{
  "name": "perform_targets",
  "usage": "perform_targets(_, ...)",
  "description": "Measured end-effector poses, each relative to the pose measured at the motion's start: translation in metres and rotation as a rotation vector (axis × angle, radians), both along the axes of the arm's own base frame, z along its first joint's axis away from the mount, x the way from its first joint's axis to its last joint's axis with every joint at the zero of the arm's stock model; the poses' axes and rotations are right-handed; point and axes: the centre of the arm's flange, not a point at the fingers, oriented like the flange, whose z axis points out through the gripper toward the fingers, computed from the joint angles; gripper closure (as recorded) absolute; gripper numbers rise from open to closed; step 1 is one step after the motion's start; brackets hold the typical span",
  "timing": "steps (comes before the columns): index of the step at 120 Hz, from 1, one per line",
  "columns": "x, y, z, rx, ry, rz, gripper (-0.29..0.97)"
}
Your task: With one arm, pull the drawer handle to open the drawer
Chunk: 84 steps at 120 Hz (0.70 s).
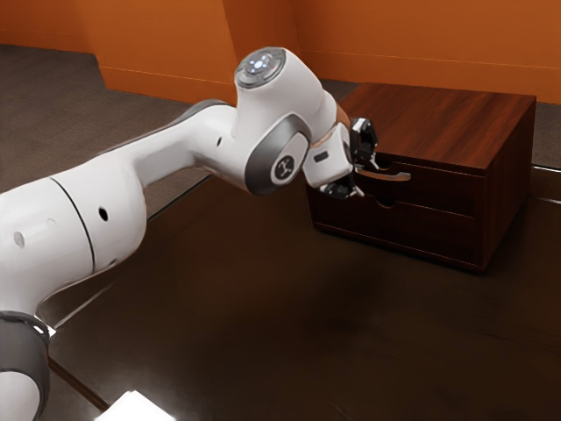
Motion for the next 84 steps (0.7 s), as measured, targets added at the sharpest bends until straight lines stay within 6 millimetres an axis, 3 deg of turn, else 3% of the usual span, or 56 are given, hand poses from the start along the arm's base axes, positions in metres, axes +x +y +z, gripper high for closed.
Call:
perform_targets(44,0.008,-0.013,-0.024,-0.017,0.014,-0.020,0.28)
perform_targets(57,0.008,-0.016,-0.031,-0.028,0.021,-0.020,0.16)
perform_targets(67,0.008,-0.016,-0.033,-0.031,0.021,-0.018,0.15)
perform_targets(78,0.004,-0.015,-0.044,-0.030,0.045,-0.013,-0.08)
perform_targets(84,-0.001,-0.015,-0.048,-0.029,0.060,-0.013,0.01)
